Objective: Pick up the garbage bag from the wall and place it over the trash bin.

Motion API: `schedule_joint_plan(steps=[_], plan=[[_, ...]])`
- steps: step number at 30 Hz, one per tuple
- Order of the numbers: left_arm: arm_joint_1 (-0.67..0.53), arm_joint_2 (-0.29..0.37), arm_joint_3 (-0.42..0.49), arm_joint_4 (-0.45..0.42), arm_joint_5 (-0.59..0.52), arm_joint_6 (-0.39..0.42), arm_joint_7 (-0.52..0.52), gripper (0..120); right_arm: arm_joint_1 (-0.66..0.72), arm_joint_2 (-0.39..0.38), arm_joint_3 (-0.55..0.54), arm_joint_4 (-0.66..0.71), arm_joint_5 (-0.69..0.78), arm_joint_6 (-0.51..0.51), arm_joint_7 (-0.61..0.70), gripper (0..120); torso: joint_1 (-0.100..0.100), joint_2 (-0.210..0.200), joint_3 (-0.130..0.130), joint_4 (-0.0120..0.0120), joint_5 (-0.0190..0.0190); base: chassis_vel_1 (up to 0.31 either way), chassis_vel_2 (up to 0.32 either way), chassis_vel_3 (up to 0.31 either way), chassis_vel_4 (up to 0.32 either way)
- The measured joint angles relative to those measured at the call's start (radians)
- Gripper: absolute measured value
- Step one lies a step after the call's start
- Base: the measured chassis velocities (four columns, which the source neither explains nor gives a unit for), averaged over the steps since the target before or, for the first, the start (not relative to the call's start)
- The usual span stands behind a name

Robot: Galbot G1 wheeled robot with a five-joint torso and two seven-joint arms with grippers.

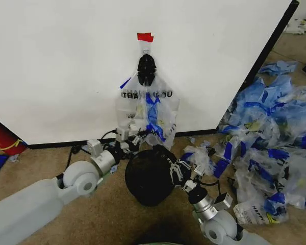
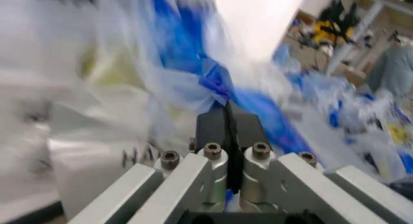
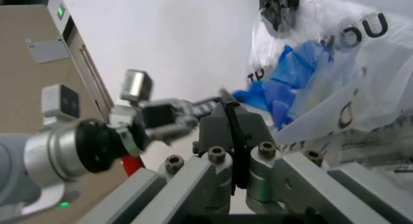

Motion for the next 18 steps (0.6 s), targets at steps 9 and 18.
schedule_joint_plan(steps=[9, 18], plan=[[0.285, 0.065, -0.277, -0.118, 0.05, 0.002, -0.025, 0, 0.001, 0.002, 0.005, 0.007, 0.01, 0.003, 0.001, 0, 0.0, 0.0, 0.0, 0.0, -0.0001, 0.0, 0.0, 0.0, 0.0], [0.359, -0.016, -0.315, -0.168, 0.112, -0.015, -0.144, 0, -0.034, -0.008, 0.039, 0.026, 0.001, 0.012, -0.004, 0, 0.0, 0.0, 0.0, -0.0004, -0.0002, 0.0, 0.0, 0.0, 0.0]])
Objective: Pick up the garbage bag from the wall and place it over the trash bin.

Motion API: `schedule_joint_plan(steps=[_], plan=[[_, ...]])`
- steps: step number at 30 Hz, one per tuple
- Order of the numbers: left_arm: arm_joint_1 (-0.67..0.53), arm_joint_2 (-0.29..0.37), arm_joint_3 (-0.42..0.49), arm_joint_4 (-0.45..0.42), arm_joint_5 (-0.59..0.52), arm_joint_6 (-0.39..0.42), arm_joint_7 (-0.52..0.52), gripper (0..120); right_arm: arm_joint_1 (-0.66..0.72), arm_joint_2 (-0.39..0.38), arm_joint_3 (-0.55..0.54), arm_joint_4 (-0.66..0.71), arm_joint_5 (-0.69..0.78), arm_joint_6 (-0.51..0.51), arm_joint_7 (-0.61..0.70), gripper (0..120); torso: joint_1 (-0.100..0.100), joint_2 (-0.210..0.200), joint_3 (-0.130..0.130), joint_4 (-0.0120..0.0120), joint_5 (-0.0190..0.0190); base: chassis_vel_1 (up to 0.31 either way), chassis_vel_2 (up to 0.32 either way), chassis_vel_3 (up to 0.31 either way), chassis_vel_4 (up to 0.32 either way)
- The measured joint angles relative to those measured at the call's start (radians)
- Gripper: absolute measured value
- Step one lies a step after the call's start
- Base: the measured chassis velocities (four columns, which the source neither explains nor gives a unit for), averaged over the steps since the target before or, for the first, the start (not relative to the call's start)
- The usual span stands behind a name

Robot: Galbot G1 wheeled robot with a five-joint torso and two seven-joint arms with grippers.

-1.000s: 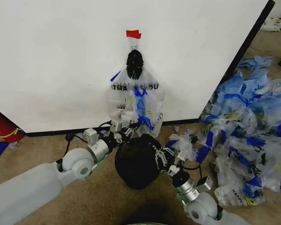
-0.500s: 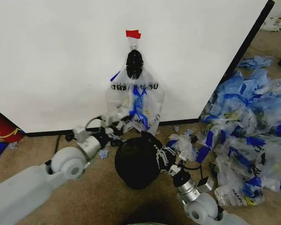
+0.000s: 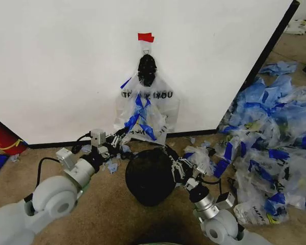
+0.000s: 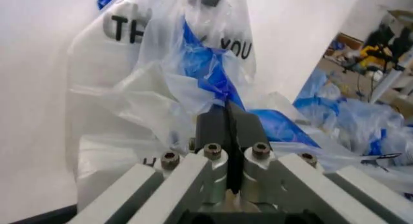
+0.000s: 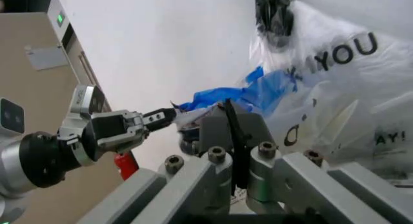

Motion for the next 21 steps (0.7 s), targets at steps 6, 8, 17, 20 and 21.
schedule_joint_plan(steps=[6, 8, 17, 20, 21], plan=[[0.008, -0.022, 0.012, 0.02, 0.016, -0.002, -0.005, 0, -0.013, -0.023, 0.019, 0.015, -0.015, 0.002, 0.004, 0, 0.0, 0.0, 0.0, 0.0005, 0.0, 0.0, 0.0, 0.0, 0.0], [0.008, -0.023, 0.015, 0.023, 0.016, -0.002, -0.003, 0, -0.019, -0.033, 0.031, 0.026, -0.015, 0.002, 0.006, 7, 0.0, 0.0, 0.0, 0.0004, 0.0003, 0.0, 0.0, 0.0, 0.0], [0.007, -0.031, 0.021, 0.03, 0.018, -0.005, 0.002, 0, -0.028, -0.108, 0.107, 0.116, -0.008, -0.023, 0.046, 34, 0.0, 0.0, 0.0, 0.0003, -0.0001, 0.0, 0.0, 0.0, 0.0], [0.006, -0.045, 0.024, 0.032, 0.022, -0.005, 0.004, 0, -0.024, -0.14, 0.12, 0.133, -0.005, -0.03, 0.062, 50, 0.0, 0.0, 0.0, 0.0005, 0.0001, 0.0, 0.0, 0.0, 0.0], [0.008, -0.049, 0.024, 0.031, 0.022, -0.005, 0.003, 0, -0.029, -0.15, 0.124, 0.137, -0.004, -0.03, 0.063, 55, 0.0, 0.0, 0.0, 0.0004, 0.0004, 0.0, 0.0, 0.0, 0.0]])
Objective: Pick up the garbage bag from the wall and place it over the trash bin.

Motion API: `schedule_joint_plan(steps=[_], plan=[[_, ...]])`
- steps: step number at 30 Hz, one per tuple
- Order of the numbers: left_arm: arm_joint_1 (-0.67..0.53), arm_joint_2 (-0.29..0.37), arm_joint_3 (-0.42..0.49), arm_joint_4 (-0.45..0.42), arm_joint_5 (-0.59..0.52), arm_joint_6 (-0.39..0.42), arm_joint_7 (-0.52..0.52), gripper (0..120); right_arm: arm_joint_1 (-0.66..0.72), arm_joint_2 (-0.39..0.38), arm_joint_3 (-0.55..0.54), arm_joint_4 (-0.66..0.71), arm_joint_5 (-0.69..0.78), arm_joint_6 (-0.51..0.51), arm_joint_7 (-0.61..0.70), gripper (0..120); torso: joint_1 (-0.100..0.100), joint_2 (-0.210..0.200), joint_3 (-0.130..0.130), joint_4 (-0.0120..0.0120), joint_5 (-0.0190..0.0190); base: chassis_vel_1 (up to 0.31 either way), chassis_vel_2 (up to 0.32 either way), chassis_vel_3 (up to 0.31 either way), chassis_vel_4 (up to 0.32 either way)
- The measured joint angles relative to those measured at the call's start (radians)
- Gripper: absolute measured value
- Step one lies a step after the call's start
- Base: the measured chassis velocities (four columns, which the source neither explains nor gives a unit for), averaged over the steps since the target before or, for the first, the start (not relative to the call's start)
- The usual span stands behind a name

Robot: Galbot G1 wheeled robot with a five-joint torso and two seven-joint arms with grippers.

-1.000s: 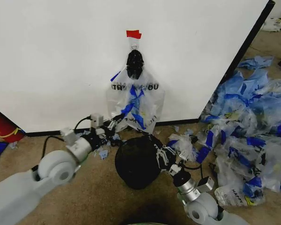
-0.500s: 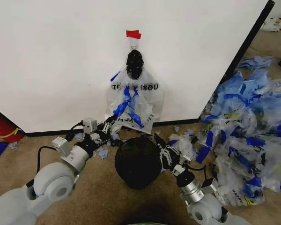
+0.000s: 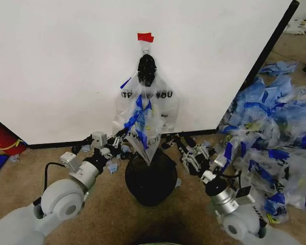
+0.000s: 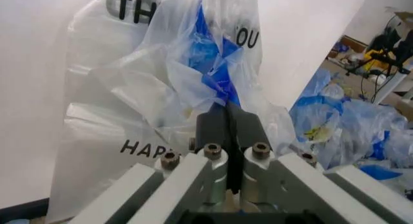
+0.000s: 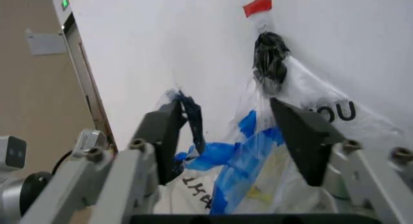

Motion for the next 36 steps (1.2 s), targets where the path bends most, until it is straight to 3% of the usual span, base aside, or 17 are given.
schedule_joint_plan(steps=[2, 7, 14, 24, 31, 36], plan=[[0.0, -0.001, 0.0, -0.001, 0.0, 0.0, 0.0, 0, -0.001, -0.002, 0.001, 0.001, 0.0, 0.0, 0.0, 55, 0.0, 0.0, 0.0, 0.0, 0.0, 0.0, 0.0, 0.0, 0.0], [0.002, -0.019, -0.02, -0.037, -0.011, 0.002, -0.038, 0, -0.033, -0.051, 0.039, 0.015, -0.071, -0.02, 0.031, 80, 0.0, 0.0, 0.0, -0.0002, -0.0001, 0.0, 0.0, 0.0, 0.0], [0.024, -0.071, -0.055, -0.057, 0.035, 0.024, -0.122, 0, -0.023, -0.065, 0.055, 0.024, -0.079, -0.03, 0.065, 99, 0.0, 0.0, 0.0, 0.0001, -0.0001, 0.0, 0.0, 0.0, 0.0], [0.129, -0.167, -0.14, -0.114, 0.115, 0.033, -0.189, 0, 0.004, -0.083, 0.046, 0.034, -0.104, -0.067, 0.133, 100, 0.0, 0.0, 0.0, 0.0002, -0.0002, 0.0, 0.0, 0.0, 0.0], [0.145, -0.196, -0.144, -0.129, 0.118, 0.033, -0.189, 0, 0.041, -0.187, 0.011, 0.114, -0.089, -0.174, 0.247, 100, 0.0, 0.0, 0.0, -0.0001, -0.0005, 0.0, 0.0, 0.0, 0.0], [0.128, -0.205, -0.125, -0.112, 0.116, 0.036, -0.173, 0, 0.024, -0.246, 0.036, 0.138, -0.094, -0.196, 0.247, 100, 0.0, 0.0, 0.0, 0.0002, -0.0003, 0.0, 0.0, 0.0, 0.0]])
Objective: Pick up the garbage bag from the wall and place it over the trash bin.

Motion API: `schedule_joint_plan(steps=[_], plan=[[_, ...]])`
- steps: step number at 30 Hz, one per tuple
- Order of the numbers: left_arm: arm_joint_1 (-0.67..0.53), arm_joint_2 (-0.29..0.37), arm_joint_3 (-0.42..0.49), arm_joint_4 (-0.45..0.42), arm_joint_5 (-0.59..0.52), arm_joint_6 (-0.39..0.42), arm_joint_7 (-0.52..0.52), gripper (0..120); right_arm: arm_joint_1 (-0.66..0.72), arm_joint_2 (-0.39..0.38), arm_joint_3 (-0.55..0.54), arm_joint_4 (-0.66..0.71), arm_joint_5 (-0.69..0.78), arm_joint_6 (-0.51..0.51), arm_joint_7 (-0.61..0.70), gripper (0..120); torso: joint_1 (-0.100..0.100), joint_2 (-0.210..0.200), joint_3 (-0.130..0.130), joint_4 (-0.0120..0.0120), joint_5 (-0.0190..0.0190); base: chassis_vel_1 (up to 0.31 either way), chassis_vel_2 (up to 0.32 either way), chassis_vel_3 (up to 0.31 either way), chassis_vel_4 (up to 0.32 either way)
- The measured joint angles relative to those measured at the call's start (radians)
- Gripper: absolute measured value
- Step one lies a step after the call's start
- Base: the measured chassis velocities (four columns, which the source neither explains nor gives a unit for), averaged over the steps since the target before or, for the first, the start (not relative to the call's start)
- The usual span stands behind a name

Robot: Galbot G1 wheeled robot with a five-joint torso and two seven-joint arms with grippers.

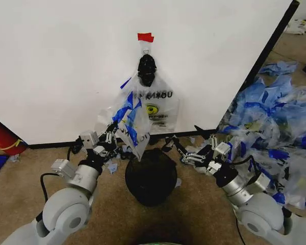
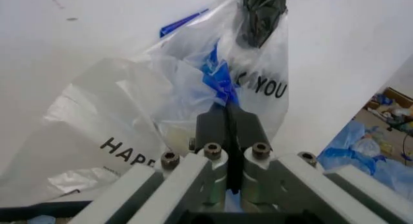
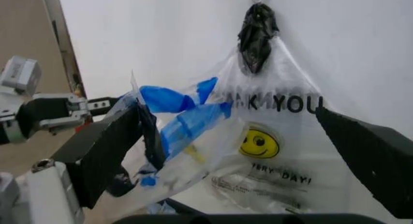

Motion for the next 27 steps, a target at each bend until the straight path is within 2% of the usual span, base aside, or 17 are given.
schedule_joint_plan(steps=[3, 5, 10, 17, 18, 21, 23, 27], plan=[[0.004, -0.001, 0.0, 0.004, 0.0, 0.0, 0.006, 0, -0.031, -0.013, 0.019, -0.007, -0.029, 0.013, -0.015, 100, 0.0, 0.0, 0.0, -0.0008, -0.0002, 0.0, 0.0, 0.0, 0.0], [0.007, -0.003, -0.001, 0.008, 0.0, -0.001, 0.01, 0, -0.046, -0.024, 0.017, -0.031, -0.066, 0.038, -0.017, 100, 0.0, 0.0, 0.0, 0.0, 0.0006, 0.0, 0.0, 0.0, 0.0], [0.0, -0.008, 0.005, 0.008, -0.002, 0.0, 0.011, 0, -0.049, -0.032, 0.013, -0.023, -0.074, 0.043, -0.006, 100, 0.0, 0.0, 0.0, -0.0002, 0.0, 0.0, 0.0, 0.0, 0.0], [-0.007, -0.007, 0.028, -0.013, -0.013, 0.008, 0.015, 0, 0.0, -0.097, -0.013, 0.066, -0.007, -0.032, 0.083, 100, 0.0, 0.0, 0.0, 0.0, -0.0003, 0.0, 0.0, 0.0, 0.0], [-0.017, -0.005, 0.034, -0.013, -0.018, 0.012, 0.017, 0, 0.025, -0.124, -0.033, 0.088, 0.028, -0.057, 0.1, 100, 0.0, 0.0, 0.0, -0.0006, -0.0001, 0.0, 0.0, 0.0, 0.0], [-0.021, -0.004, 0.037, -0.013, -0.02, 0.015, 0.022, 0, 0.079, -0.171, -0.077, 0.116, 0.101, -0.093, 0.109, 100, 0.0, 0.0, 0.0, -0.0003, -0.0004, 0.0, 0.0, 0.0, 0.0], [-0.021, -0.004, 0.037, -0.013, -0.02, 0.015, 0.023, 0, 0.097, -0.178, -0.095, 0.119, 0.114, -0.098, 0.109, 100, 0.0, 0.0, 0.0, -0.0003, -0.0004, 0.0, 0.0, 0.0, 0.0], [-0.022, -0.01, 0.039, -0.01, -0.021, 0.018, 0.028, 0, 0.226, -0.171, -0.212, 0.122, 0.191, -0.127, 0.16, 100, 0.0, 0.0, 0.0, -0.0001, 0.0001, 0.0, 0.0, 0.0, 0.0]])
